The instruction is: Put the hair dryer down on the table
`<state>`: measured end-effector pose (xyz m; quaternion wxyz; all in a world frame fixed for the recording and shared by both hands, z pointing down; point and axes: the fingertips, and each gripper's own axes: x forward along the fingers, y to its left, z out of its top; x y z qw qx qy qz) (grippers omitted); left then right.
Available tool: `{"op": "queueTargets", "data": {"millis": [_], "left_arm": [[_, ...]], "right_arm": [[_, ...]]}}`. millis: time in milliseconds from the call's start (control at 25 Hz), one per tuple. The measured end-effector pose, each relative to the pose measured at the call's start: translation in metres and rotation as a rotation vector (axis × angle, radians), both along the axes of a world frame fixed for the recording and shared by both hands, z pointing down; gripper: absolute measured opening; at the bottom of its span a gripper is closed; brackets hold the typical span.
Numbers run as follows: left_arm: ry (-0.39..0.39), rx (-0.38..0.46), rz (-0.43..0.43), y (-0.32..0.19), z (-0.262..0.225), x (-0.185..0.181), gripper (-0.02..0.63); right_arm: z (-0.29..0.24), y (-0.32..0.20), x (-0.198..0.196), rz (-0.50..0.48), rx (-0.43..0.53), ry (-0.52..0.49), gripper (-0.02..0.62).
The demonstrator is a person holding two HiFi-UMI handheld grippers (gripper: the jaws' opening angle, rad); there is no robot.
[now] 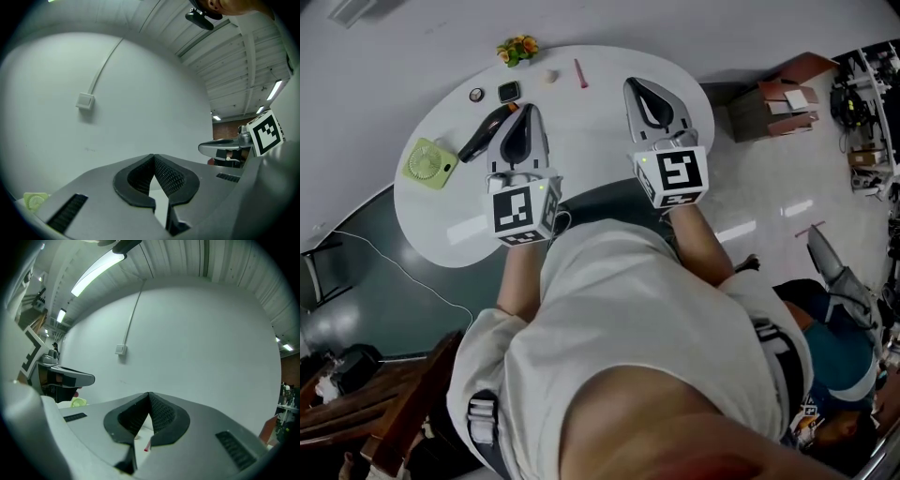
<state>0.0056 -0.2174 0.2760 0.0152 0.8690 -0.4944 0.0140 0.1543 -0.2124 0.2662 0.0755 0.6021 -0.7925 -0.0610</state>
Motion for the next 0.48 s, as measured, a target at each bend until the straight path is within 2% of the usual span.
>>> {"op": "queueTargets", "data": {"millis": [480], "left_arm": [[0.015, -0.001, 0.003, -0.014, -0.007, -0.023, 0.018]], "right_arm": [[-0.01, -0.012, -0.02, -0.009, -0.015, 0.04, -0.002]]}}
